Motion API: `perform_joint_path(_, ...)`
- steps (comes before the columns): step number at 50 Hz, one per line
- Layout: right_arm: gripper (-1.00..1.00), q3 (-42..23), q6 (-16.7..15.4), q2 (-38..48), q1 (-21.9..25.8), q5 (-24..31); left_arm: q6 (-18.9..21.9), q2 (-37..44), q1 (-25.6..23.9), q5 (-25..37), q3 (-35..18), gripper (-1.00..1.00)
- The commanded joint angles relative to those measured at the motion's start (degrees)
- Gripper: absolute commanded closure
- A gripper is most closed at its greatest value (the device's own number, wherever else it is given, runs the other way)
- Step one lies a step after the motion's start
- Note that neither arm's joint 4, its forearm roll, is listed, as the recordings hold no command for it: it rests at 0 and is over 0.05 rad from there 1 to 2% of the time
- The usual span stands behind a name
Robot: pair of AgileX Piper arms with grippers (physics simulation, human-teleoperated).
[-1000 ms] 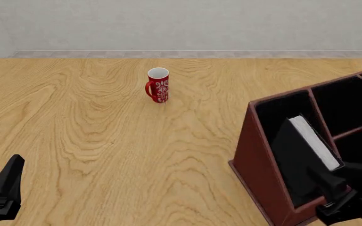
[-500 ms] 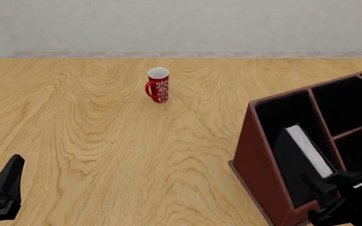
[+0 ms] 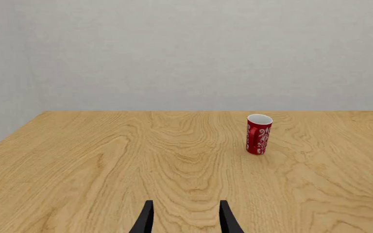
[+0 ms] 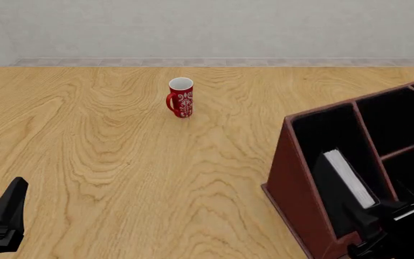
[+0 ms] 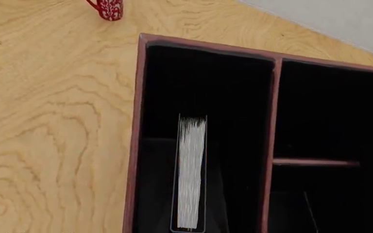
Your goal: Pick up the book and place it in the left compartment of the caddy.
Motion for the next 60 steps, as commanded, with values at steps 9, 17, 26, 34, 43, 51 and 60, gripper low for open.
perform_joint_path(9,1.0,1.1,0.7,1.4,-0.4,-2.8,0.0,0.0,0.0,0.0,0.0,-1.0)
perform_joint_path(17,1.0,1.8,0.7,2.8,-0.3,-4.3,0.0,0.0,0.0,0.0,0.0,-1.0)
perform_joint_path(26,1.0,2.6,0.6,4.4,-0.5,-6.3,0.0,0.0,0.0,0.0,0.0,-1.0)
perform_joint_path(34,1.0,3.4,0.4,6.3,-0.8,-8.5,0.0,0.0,0.0,0.0,0.0,-1.0)
perform_joint_path(43,1.0,4.4,0.2,7.4,-0.7,-10.0,0.0,0.0,0.0,0.0,0.0,-1.0)
perform_joint_path(51,1.0,4.6,0.2,7.5,-1.0,-10.3,0.0,0.0,0.0,0.0,0.0,-1.0)
perform_joint_path(60,-1.0,4.2,0.0,7.6,-1.0,-10.1,0.0,0.0,0.0,0.0,0.0,-1.0)
